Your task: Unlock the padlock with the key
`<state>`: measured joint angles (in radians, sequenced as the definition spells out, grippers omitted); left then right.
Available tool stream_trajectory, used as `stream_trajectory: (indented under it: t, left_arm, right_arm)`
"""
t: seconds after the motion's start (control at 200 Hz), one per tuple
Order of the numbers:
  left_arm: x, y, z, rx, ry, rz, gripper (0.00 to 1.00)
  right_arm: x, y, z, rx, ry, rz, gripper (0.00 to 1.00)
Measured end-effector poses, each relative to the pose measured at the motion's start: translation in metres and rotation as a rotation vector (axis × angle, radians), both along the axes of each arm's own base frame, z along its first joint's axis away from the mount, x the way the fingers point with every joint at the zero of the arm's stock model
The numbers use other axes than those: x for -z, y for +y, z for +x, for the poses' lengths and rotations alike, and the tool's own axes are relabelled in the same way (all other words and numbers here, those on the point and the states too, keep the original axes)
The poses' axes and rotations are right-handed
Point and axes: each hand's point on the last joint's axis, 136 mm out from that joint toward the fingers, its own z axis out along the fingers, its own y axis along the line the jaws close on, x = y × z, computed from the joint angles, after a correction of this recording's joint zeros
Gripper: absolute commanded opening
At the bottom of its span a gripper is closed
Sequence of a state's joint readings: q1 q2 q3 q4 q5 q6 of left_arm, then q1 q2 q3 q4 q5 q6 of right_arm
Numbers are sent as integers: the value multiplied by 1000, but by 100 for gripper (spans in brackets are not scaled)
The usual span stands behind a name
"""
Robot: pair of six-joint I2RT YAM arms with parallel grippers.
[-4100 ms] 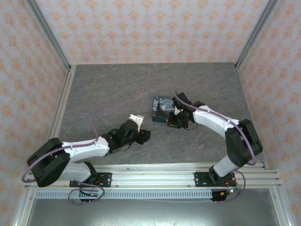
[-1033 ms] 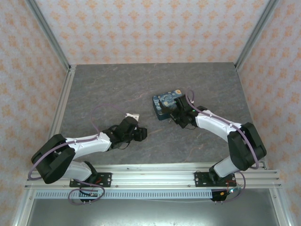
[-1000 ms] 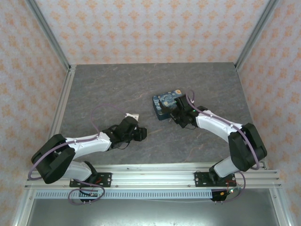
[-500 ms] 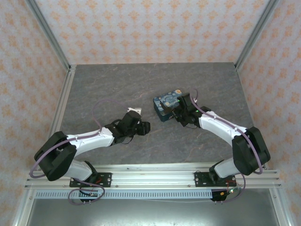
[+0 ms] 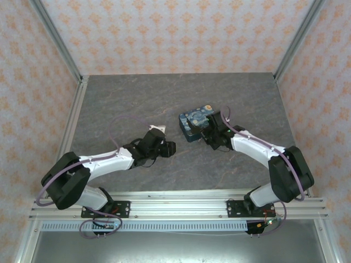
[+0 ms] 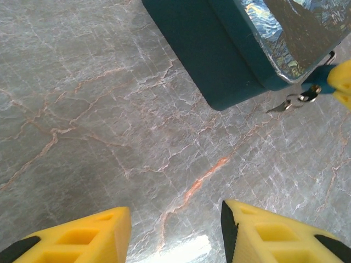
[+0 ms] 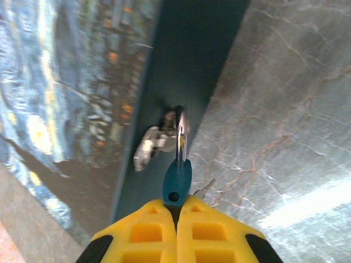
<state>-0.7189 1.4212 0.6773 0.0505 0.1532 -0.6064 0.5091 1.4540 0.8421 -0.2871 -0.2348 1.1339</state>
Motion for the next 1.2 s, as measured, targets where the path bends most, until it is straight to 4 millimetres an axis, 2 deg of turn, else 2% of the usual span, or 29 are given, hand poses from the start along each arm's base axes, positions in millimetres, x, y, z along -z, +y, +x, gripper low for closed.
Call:
stream_trajectory:
  t: [0.22, 0.375, 0.616, 0.811, 1.201]
  left_arm:
    - [-8, -17, 16, -22, 14, -42, 48]
    - [-19, -33, 32, -35, 13, -81, 48]
    - [-30, -46, 46, -54, 16, -105, 48]
    - [-23, -47, 48, -61, 41, -90, 48]
    - [-21, -46, 47, -74, 51, -92, 48]
  right_arm:
    - [10, -2, -7, -5, 23, 6, 0]
    - [12, -5, -5, 4, 18, 13, 0]
    - [11, -11, 0, 26, 13, 18, 0]
    - [11, -13, 1, 31, 13, 17, 0]
    - [8, -17, 4, 45, 1, 14, 0]
